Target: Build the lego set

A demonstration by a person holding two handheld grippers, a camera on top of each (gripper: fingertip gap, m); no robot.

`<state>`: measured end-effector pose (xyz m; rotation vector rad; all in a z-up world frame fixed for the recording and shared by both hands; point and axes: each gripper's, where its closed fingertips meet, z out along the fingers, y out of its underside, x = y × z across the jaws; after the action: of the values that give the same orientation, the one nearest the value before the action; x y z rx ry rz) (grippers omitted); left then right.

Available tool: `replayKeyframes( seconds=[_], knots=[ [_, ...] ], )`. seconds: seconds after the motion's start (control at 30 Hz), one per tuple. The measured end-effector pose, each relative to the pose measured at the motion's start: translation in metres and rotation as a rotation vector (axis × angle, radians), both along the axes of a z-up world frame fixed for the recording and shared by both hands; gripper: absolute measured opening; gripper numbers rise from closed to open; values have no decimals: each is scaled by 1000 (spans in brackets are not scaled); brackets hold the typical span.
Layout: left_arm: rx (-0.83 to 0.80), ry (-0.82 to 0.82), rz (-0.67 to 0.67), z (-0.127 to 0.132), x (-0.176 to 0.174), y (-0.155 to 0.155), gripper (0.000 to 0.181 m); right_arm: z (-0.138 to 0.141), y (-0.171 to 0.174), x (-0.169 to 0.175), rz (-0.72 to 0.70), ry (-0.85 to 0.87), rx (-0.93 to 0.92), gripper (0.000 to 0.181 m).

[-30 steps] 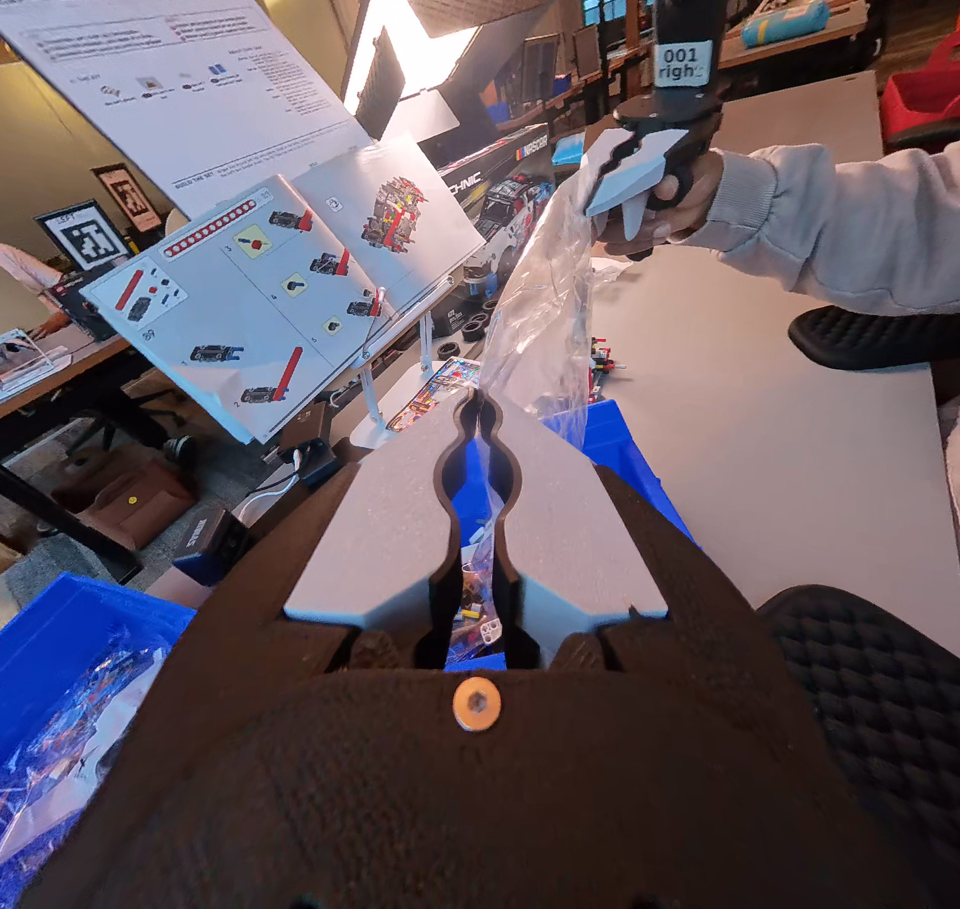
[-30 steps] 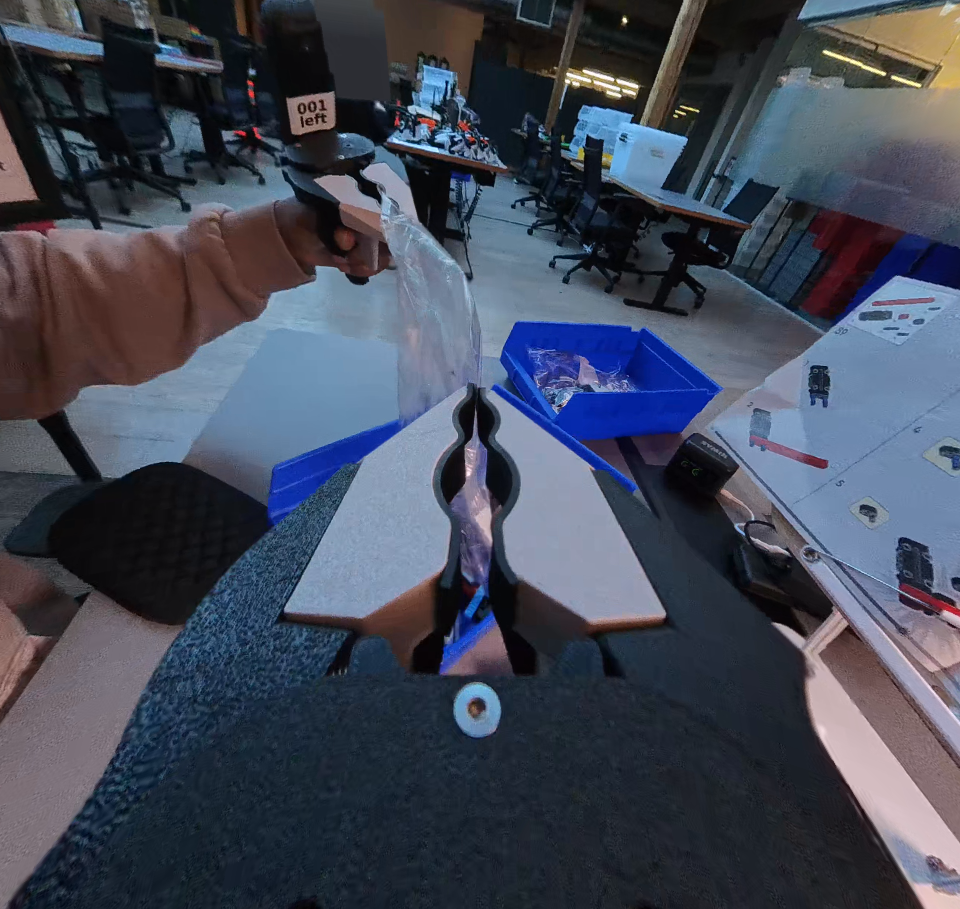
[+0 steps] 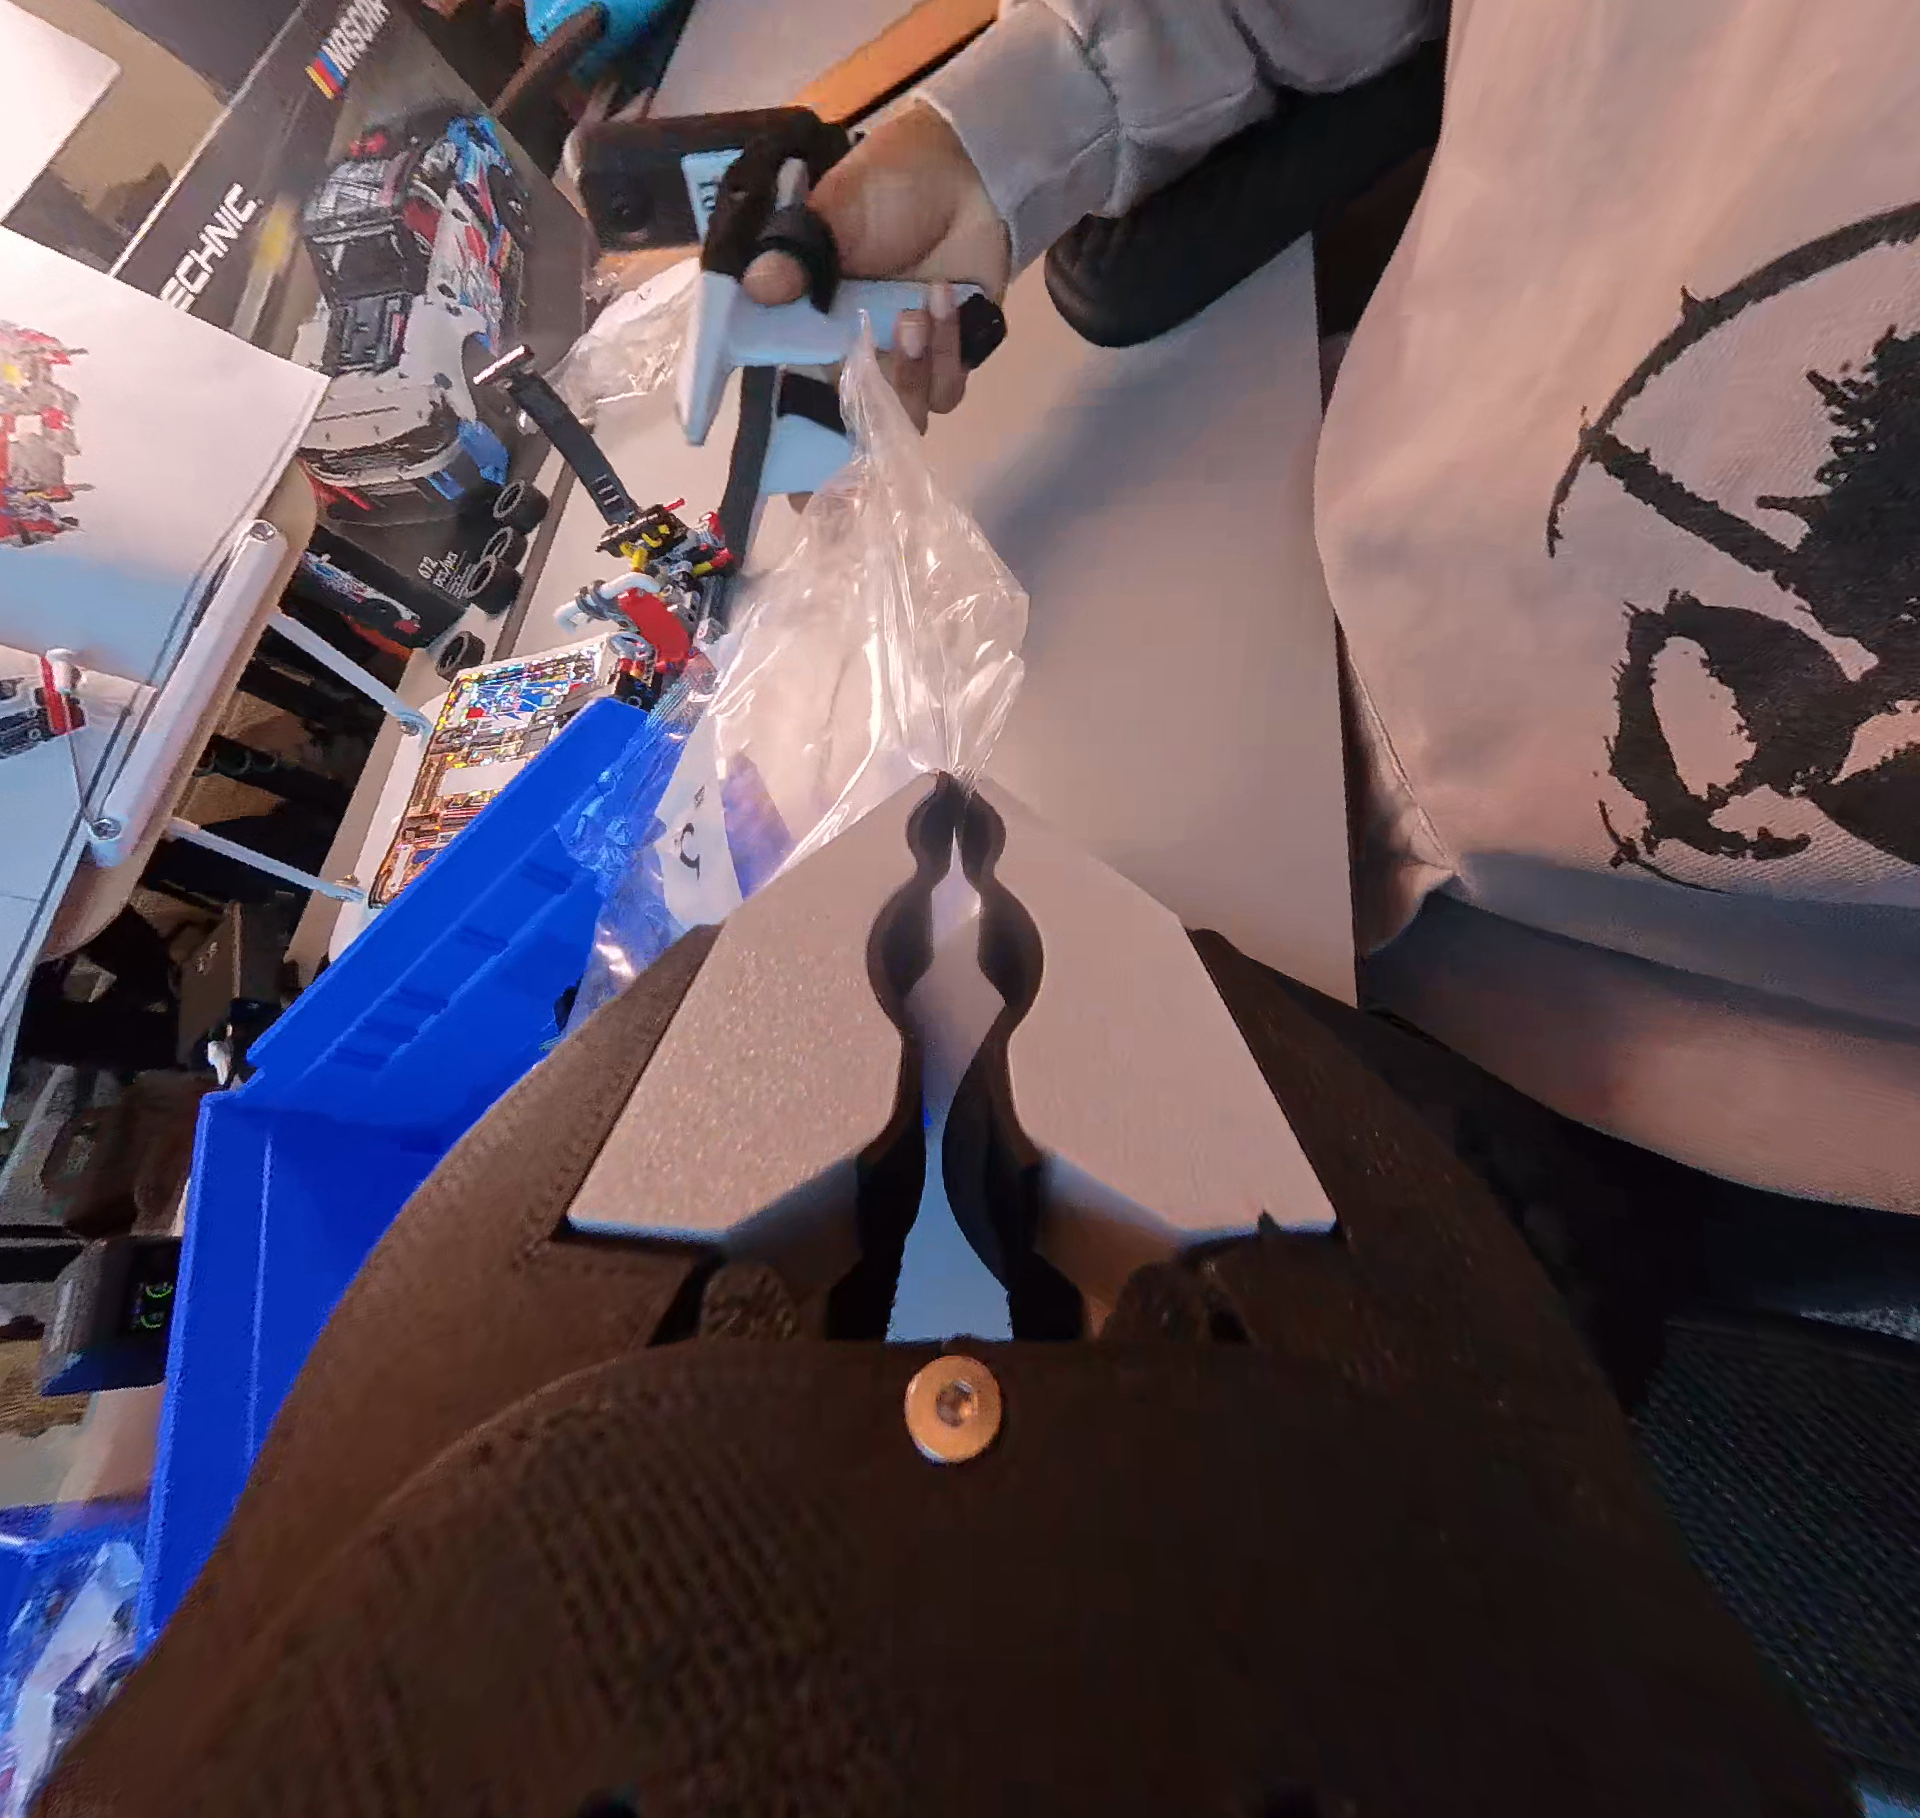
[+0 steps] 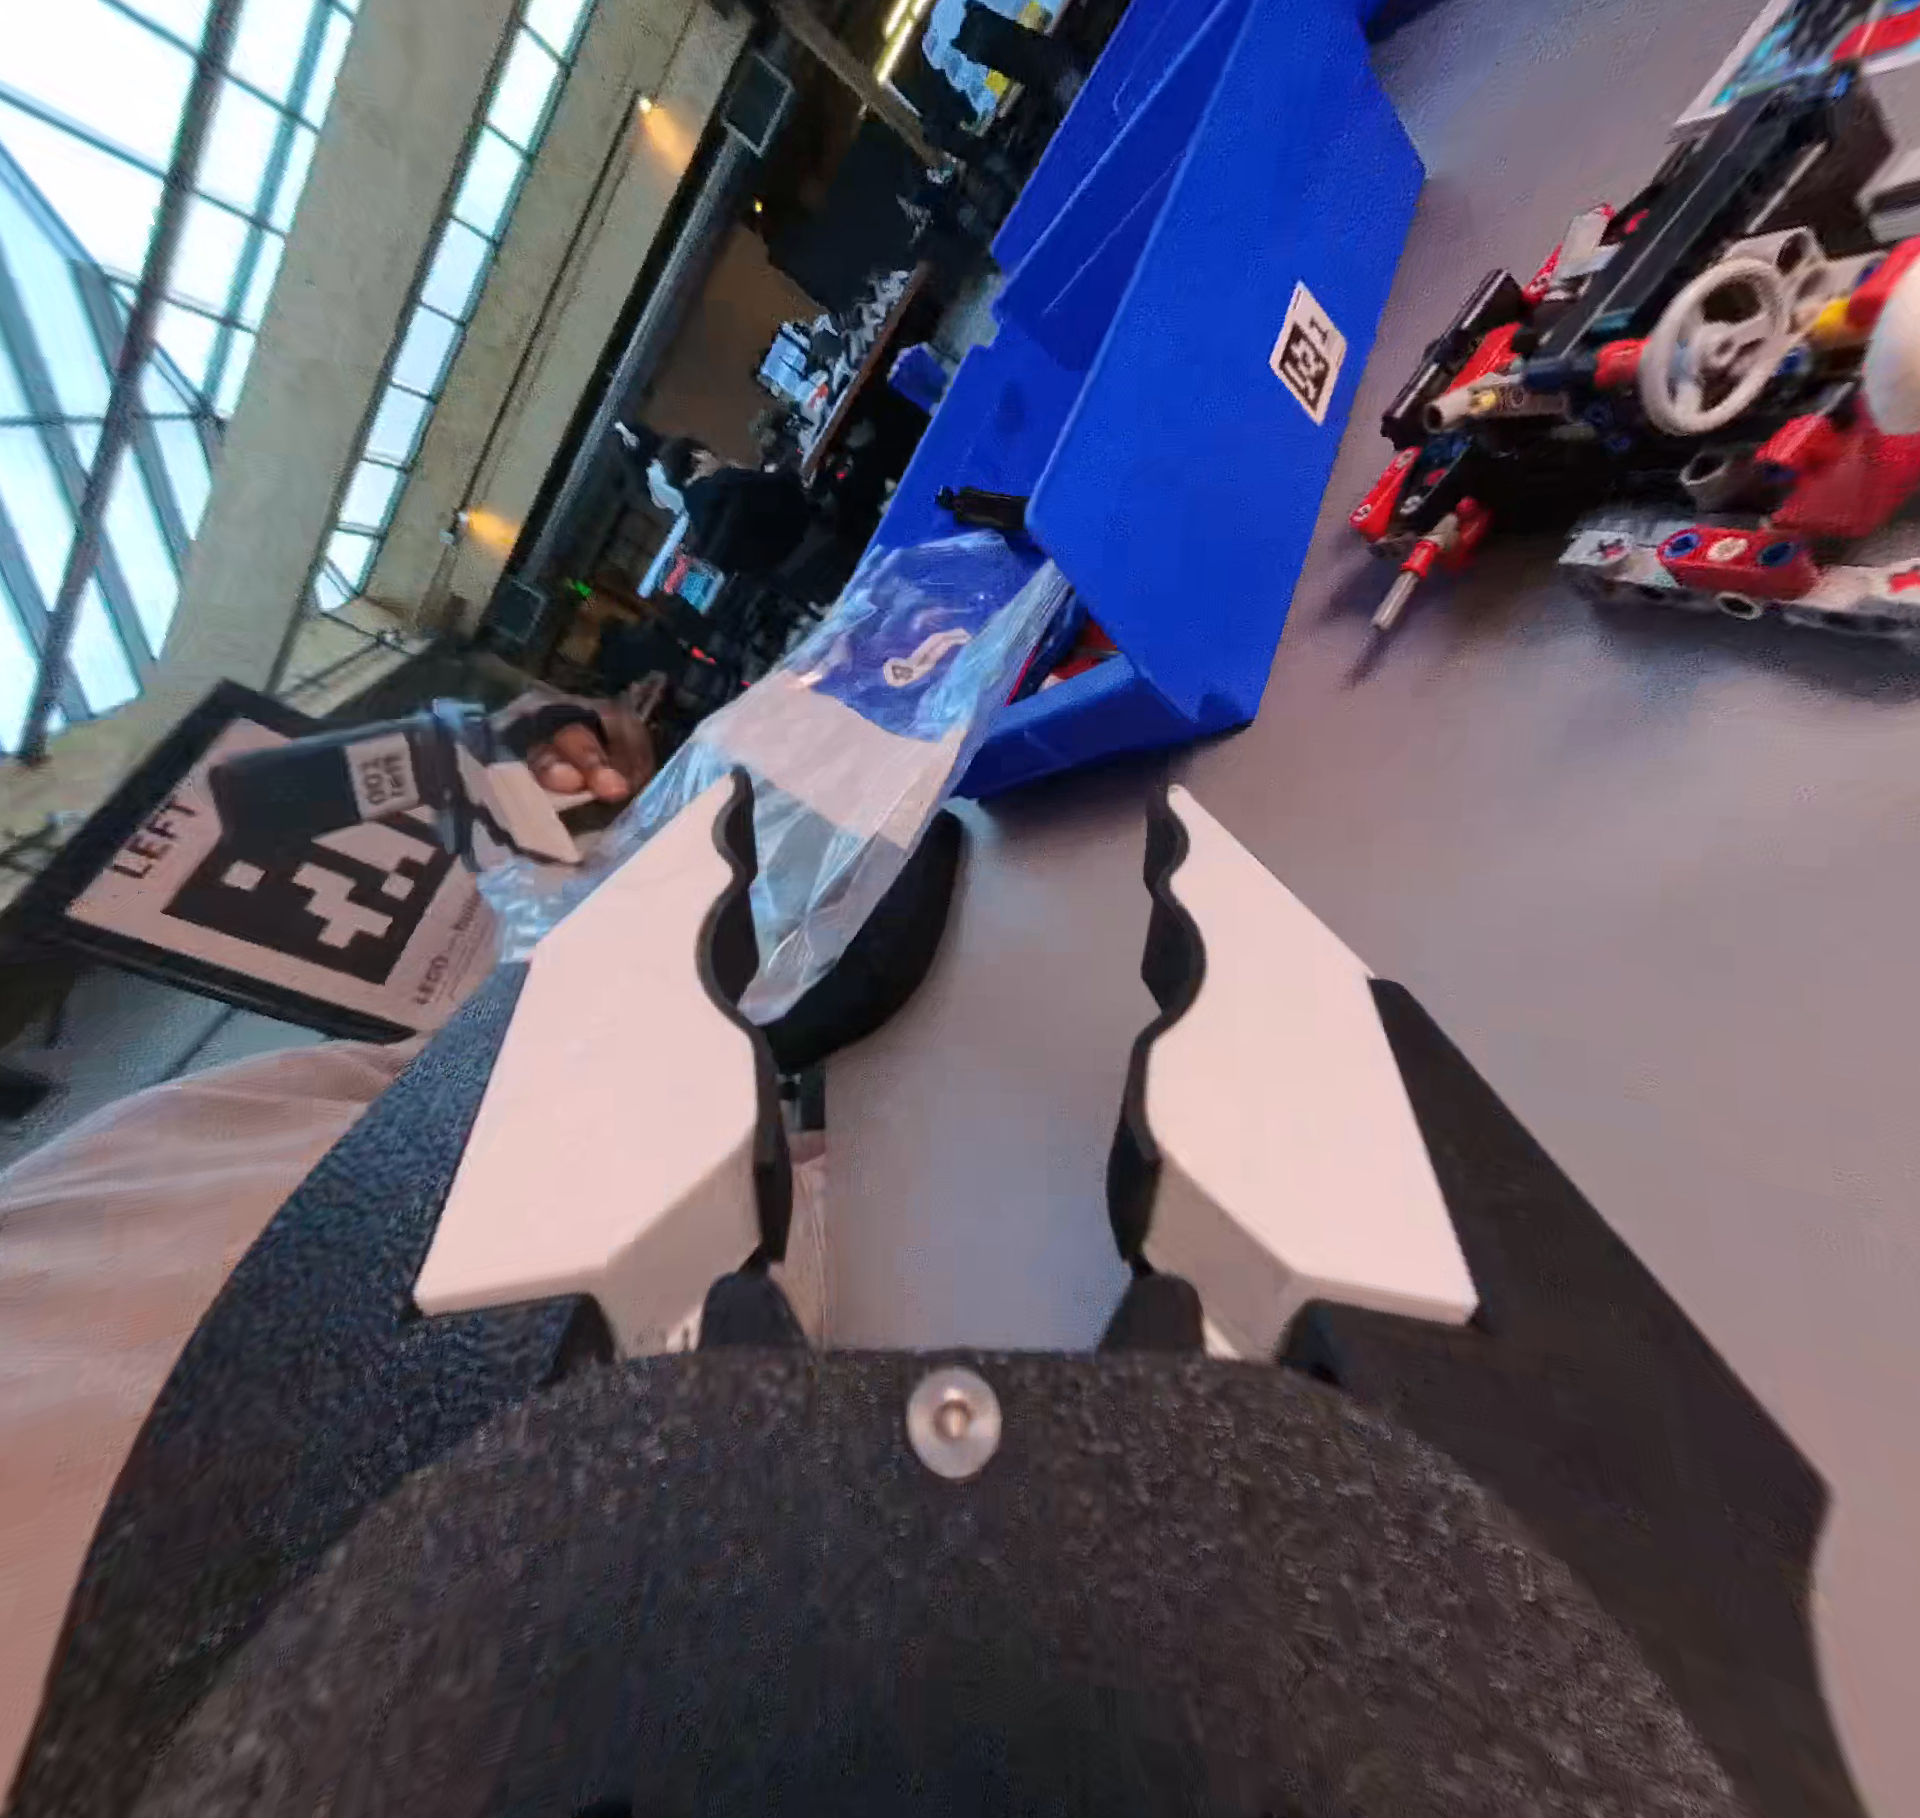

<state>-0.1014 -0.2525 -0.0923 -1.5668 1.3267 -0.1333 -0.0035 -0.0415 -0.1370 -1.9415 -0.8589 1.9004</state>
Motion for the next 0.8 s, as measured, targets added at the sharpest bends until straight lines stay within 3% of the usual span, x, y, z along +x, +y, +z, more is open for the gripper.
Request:
replayKeyframes(
  seconds=[0.07,0.13,0.17,0.23,0.27,0.37,0.57,0.67,0.8],
  knots=[
    [3,28,1,-7,6,-5,0,-15,-9,-22,38,-65,-28,78],
    [1,38,13,-12,8,-8,0,-26,-41,-45,170,-114,-56,78],
    [-7,34,19,-15,8,-9,0,-31,-53,-55,205,-138,-44,63],
    [-35,-3,24,-16,6,-14,0,-42,-64,-66,235,-183,49,1],
    [-49,-50,29,-14,4,-17,3,-39,-64,-68,238,-161,95,0],
    [-137,-325,18,7,-8,-27,36,2,-74,-55,314,30,174,0],
    [-139,-843,156,57,-46,6,60,83,-90,11,344,315,562,0],
    [-205,-994,143,71,-26,30,76,121,-83,40,273,362,649,0],
    [-228,-949,93,70,32,64,96,159,-77,78,168,427,752,0]
  ],
)
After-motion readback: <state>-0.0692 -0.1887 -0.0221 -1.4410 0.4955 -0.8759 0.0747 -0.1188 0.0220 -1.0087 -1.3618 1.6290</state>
